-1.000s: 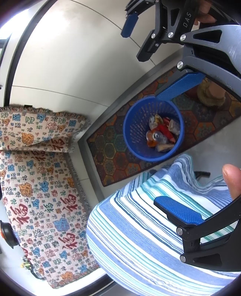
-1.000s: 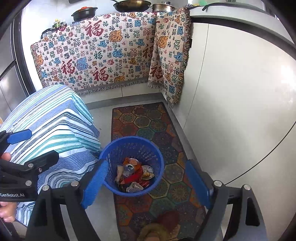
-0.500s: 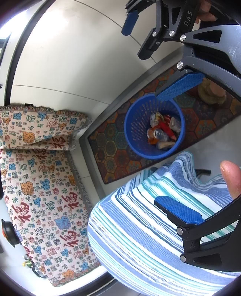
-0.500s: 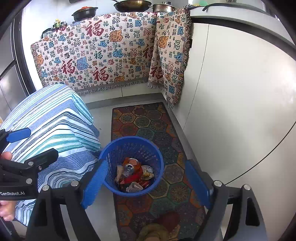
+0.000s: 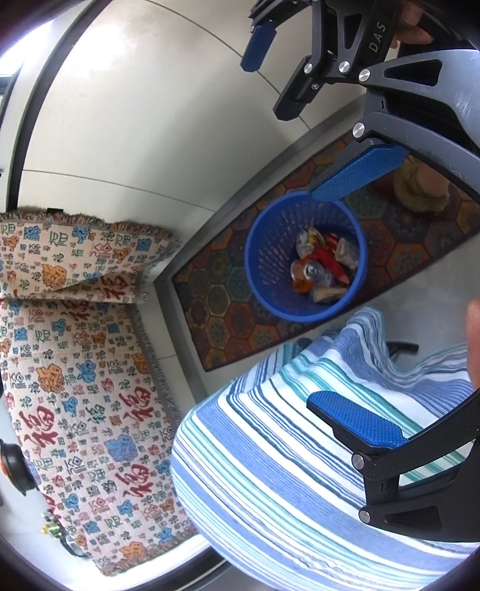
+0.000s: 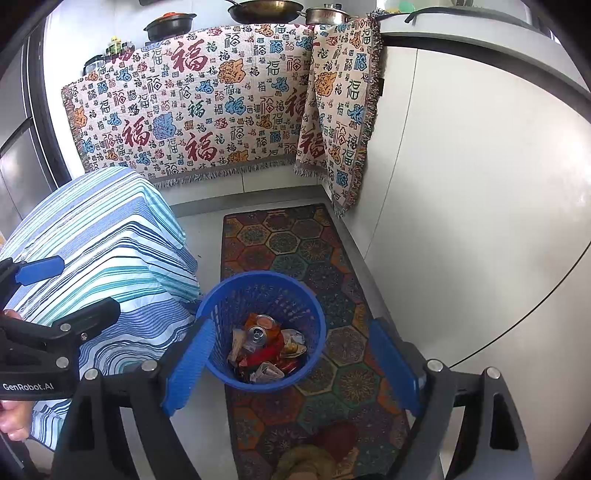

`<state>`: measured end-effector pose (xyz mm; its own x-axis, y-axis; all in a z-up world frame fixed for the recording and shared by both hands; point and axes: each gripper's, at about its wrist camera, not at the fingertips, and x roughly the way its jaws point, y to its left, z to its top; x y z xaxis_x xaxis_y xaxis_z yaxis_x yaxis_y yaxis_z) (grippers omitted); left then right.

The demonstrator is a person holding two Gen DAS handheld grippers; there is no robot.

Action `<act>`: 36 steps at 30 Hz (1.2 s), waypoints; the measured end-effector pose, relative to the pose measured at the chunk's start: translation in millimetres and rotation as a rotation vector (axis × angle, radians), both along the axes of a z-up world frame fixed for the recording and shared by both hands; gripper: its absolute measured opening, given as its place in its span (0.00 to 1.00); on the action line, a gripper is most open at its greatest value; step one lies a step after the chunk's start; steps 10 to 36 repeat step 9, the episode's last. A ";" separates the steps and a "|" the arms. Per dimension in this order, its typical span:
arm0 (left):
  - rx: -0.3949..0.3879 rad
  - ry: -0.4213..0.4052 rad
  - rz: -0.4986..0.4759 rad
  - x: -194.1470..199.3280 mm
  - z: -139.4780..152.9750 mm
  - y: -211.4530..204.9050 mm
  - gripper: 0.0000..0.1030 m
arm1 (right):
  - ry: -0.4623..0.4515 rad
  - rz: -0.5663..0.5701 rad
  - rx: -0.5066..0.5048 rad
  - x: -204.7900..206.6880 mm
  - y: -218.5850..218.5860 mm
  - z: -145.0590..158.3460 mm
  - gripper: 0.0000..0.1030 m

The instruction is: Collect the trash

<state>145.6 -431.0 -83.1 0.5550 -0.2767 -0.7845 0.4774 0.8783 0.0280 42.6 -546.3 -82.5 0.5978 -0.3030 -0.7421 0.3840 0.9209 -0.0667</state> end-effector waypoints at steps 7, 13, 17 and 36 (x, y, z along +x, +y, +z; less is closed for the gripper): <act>-0.068 0.002 0.011 -5.7 0.8 7.6 1.00 | 0.000 -0.006 -0.002 -0.2 -1.8 -1.1 0.85; -0.061 -0.006 -0.002 -7.7 1.3 6.2 1.00 | 0.002 -0.008 -0.004 -0.3 -3.2 -2.5 0.85; -0.061 -0.006 -0.002 -7.7 1.3 6.2 1.00 | 0.002 -0.008 -0.004 -0.3 -3.2 -2.5 0.85; -0.061 -0.006 -0.002 -7.7 1.3 6.2 1.00 | 0.002 -0.008 -0.004 -0.3 -3.2 -2.5 0.85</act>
